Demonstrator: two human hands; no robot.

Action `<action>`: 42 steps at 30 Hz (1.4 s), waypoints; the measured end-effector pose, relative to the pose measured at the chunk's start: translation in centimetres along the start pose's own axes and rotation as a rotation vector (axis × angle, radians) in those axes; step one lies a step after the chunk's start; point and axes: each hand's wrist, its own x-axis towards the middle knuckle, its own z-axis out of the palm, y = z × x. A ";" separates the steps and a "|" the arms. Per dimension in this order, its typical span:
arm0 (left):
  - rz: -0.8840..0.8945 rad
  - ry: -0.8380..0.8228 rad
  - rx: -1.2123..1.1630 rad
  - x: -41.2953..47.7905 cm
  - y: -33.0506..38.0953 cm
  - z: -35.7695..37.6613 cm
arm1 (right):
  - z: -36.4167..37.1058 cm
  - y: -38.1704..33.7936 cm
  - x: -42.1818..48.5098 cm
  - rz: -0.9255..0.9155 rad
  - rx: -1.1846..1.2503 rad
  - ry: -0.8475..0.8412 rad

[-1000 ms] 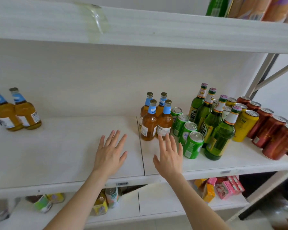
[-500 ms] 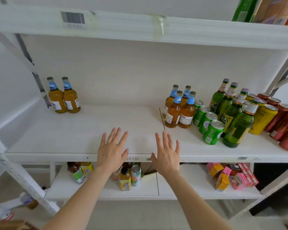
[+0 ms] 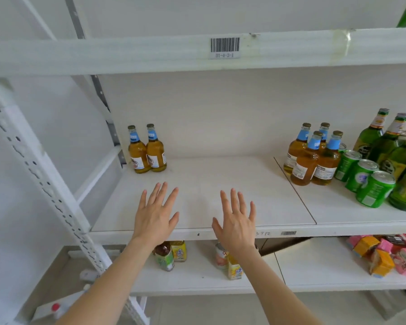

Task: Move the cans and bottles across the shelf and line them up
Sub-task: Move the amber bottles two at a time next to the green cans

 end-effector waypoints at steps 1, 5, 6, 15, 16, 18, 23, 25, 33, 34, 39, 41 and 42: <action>-0.002 0.004 -0.003 0.2 -1.3 0.2 | 0.1 -1.2 0.4 0.002 0.009 0.006; -0.013 0.005 0.000 1.5 -6.0 1.5 | 1.2 -5.3 2.8 -0.006 0.044 0.015; -0.019 0.011 -0.001 2.1 -7.0 1.8 | 1.4 -6.1 3.7 -0.004 0.052 0.025; -0.114 0.042 0.004 8.1 -14.3 4.5 | 3.2 -11.2 12.9 -0.060 0.096 -0.013; -0.130 0.041 0.002 8.8 -15.1 4.8 | 3.4 -11.8 13.9 -0.062 0.097 -0.014; -0.154 0.040 0.002 10.0 -16.7 5.4 | 4.0 -12.9 15.6 -0.070 0.088 -0.018; -0.199 0.047 -0.032 13.3 -20.1 7.5 | 5.8 -15.3 20.1 -0.061 0.109 -0.022; -0.214 0.061 -0.062 14.8 -21.3 8.9 | 6.9 -16.3 21.7 -0.056 0.121 -0.031; -0.344 0.060 -0.396 20.4 -23.2 13.8 | 12.6 -18.5 27.8 0.031 0.252 -0.100; -0.366 0.039 -0.479 21.0 -23.3 14.1 | 13.3 -18.8 28.5 0.038 0.305 -0.109; -0.414 -0.002 -0.937 23.0 -23.1 15.0 | 15.6 -20.0 31.0 0.044 0.796 -0.183; -0.483 -0.001 -1.106 23.4 -22.9 15.3 | 16.1 -20.3 31.4 0.090 0.971 -0.199; -0.512 -0.011 -1.187 23.7 -22.9 15.4 | 16.3 -20.4 31.6 0.102 1.037 -0.211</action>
